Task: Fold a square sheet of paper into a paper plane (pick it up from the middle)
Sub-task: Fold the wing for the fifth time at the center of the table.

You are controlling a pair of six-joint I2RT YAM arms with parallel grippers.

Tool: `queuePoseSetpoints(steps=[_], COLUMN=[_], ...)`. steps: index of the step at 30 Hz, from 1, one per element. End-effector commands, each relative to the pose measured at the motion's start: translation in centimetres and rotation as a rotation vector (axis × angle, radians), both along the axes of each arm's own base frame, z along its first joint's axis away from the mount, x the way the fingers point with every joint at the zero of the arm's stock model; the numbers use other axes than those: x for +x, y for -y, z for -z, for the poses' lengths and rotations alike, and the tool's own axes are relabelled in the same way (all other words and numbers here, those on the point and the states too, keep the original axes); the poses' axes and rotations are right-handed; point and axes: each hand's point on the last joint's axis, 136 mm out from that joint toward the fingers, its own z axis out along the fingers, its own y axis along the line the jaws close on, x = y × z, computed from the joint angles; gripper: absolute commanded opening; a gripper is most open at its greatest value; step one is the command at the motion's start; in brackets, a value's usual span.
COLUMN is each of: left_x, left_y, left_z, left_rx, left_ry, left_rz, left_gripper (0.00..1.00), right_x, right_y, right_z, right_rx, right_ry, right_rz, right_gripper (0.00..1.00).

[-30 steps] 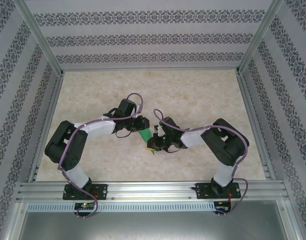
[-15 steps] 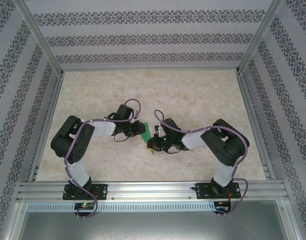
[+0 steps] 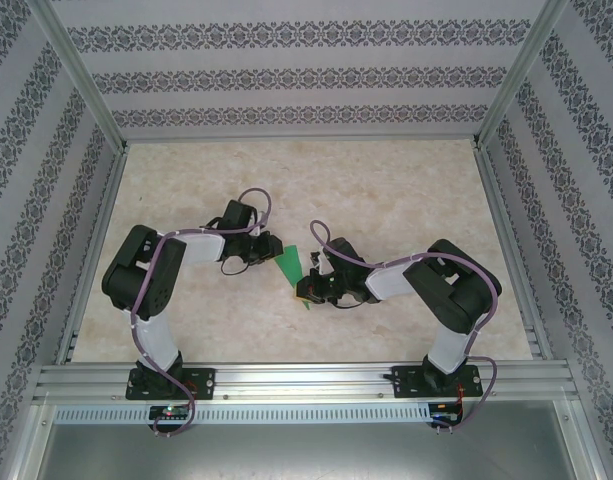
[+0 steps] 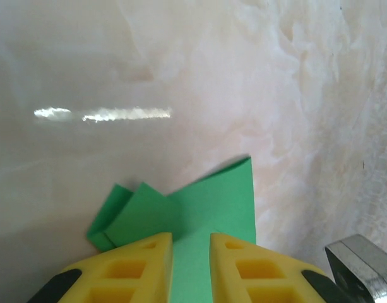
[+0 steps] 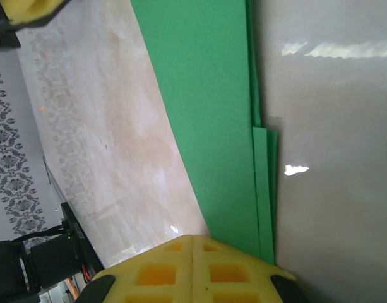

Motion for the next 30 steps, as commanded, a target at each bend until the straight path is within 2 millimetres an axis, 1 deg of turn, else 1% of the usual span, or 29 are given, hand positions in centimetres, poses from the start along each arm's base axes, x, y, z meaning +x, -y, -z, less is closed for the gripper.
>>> queuePoseSetpoints(steps=[1, 5, 8, 12, 15, 18, 21, 23, 25, 28, 30], left_x=[1.6, 2.0, 2.2, 2.9, 3.2, 2.8, 1.6, 0.4, -1.1, -3.6, -5.1], left_y=[-2.4, -3.0, -3.7, -4.3, -4.2, -4.2, -4.8, -5.0, -5.1, -4.8, -4.4], left_z=[1.1, 0.8, -0.1, -1.6, -3.6, -5.8, -7.8, -9.0, -9.3, -9.3, -9.0], left_rx=[0.092, 0.098, 0.112, 0.107, 0.086, 0.067, 0.06, 0.042, 0.041, 0.054, 0.085], left_ry=[0.01, 0.004, 0.025, 0.044, 0.072, 0.098, 0.116, 0.131, 0.124, 0.099, 0.084], left_rz=[-0.048, -0.039, -0.037, -0.051, -0.055, -0.066, -0.09, -0.108, -0.128, -0.147, -0.159], left_gripper=[0.24, 0.24, 0.25, 0.26, 0.27, 0.29, 0.3, 0.33, 0.37, 0.43, 0.5], right_x=[-4.6, -4.3, -4.0, -3.3, -2.4, -1.3, 0.0, 0.9, 1.9, 3.4, 4.2], right_y=[3.5, 3.2, 2.8, 2.1, 1.1, 0.0, -0.2, 0.6, 2.4, 5.8, 7.3], right_z=[4.6, 4.4, 4.1, 3.1, 1.6, -1.1, -4.2, -6.0, -6.7, -6.3, -5.9], right_rx=[-0.192, -0.18, -0.167, -0.139, -0.097, -0.037, -0.001, -0.006, -0.056, -0.158, -0.164], right_ry=[-0.185, -0.17, -0.166, -0.141, -0.106, -0.043, 0.043, 0.109, 0.161, 0.201, 0.192], right_rz=[-0.019, -0.027, -0.032, -0.027, -0.024, -0.027, -0.014, 0.019, 0.069, 0.157, 0.204], right_gripper=[0.0, 0.0, 0.0, 0.03, 0.06, 0.13, 0.2, 0.23, 0.27, 0.3, 0.31])
